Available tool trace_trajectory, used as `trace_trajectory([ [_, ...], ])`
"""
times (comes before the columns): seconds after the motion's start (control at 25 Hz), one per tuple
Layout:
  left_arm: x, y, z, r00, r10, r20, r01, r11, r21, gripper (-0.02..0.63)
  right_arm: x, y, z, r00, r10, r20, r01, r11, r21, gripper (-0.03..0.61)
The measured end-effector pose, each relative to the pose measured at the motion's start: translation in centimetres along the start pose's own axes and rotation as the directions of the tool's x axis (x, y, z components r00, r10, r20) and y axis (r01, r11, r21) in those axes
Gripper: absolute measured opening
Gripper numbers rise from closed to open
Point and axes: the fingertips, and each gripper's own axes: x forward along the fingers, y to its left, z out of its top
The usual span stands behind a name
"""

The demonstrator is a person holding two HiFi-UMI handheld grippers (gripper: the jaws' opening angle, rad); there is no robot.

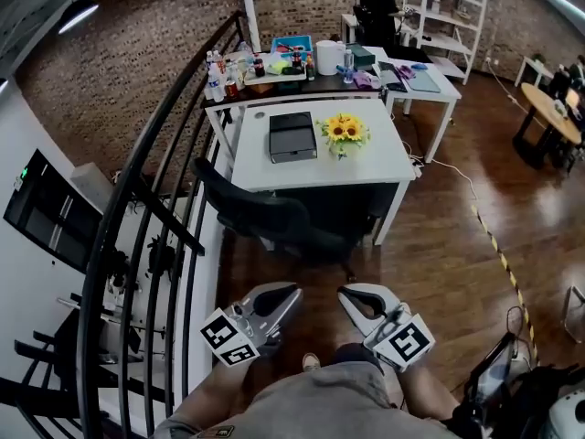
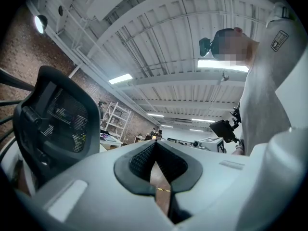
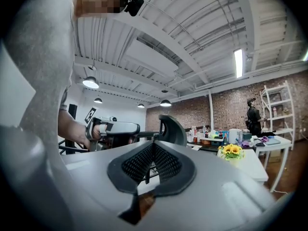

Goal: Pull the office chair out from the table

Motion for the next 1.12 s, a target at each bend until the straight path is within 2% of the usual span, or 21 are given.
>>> trace_trajectory([
  [0.28,1.1,5.7,0.9,0.999,0.05,0.012,-0.05,0.999,0.009,0.002,3.4,-4.0,-0.5,1.0,0.016,-0.017,-0.017,1.0,-0.014,0.005],
  [0.72,2.2,11.6,1.6,0.987,0.161,0.008,-0.161,0.986,0.032,0.002,10.6,-9.9,-1.6,0.991,0.126,-0.035,-0.129,0.989,-0.068,0.009],
  [0.76,2.0,11.7,1.7,0.985,0.174,0.01,-0.174,0.984,0.034,0.002,11.3,-10.1,-1.8,0.989,0.142,-0.042,-0.144,0.987,-0.069,0.033],
  [0.84,1.4,12.0,1.8,0.979,0.206,0.013,-0.206,0.978,0.036,0.002,13.0,-10.3,-2.3,0.982,0.176,-0.074,-0.181,0.981,-0.069,0.171],
  [1.0,-0.4,12.8,1.9,0.961,0.276,0.022,-0.276,0.96,0.039,0.002,17.1,-9.7,-3.3,0.957,0.262,-0.126,-0.273,0.958,-0.083,0.254],
  [1.12,-1.5,13.4,2.1,0.945,0.325,0.038,-0.326,0.944,0.039,0.002,20.1,-9.2,-3.9,0.94,0.314,-0.133,-0.327,0.941,-0.085,0.267],
])
